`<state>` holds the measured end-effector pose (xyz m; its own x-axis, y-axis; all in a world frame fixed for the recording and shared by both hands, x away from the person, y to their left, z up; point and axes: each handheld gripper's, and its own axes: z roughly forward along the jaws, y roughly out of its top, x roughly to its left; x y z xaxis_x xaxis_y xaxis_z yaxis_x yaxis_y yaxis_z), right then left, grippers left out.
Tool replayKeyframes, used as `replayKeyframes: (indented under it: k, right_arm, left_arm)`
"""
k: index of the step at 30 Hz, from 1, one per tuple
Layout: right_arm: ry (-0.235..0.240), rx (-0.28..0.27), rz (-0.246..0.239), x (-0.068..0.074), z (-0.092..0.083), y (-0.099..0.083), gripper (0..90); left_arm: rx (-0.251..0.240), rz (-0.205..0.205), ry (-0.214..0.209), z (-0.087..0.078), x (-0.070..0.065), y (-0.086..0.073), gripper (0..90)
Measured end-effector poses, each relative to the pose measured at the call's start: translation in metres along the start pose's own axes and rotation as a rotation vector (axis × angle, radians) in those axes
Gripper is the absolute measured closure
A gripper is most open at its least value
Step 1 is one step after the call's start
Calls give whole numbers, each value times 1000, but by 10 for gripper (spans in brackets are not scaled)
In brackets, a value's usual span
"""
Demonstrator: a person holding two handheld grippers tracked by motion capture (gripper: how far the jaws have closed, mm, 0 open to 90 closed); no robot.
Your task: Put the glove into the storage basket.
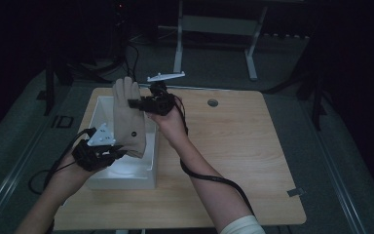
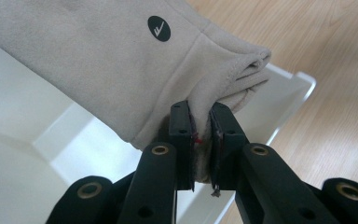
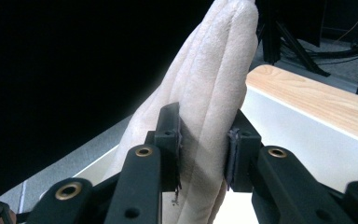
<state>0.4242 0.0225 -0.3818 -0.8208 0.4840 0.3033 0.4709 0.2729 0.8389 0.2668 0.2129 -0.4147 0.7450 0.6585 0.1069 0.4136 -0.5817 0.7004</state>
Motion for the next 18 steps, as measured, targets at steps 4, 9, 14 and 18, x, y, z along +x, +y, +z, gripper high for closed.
replayKeyframes:
  k: [4, 9, 14, 18]
  right_arm:
    - [1, 21, 6, 1, 13, -7, 710]
    - [-13, 60, 7, -3, 24, -18, 710]
    - [-41, 132, 29, -14, 38, -36, 710]
    - [-64, 169, 24, -17, 46, -42, 709]
  left_arm:
    - [24, -21, -1, 6, 2, -11, 817]
    - [40, -36, -8, 19, 0, -21, 818]
    - [85, -64, -25, 41, -3, -31, 816]
    - [100, -86, -31, 51, -3, -36, 816]
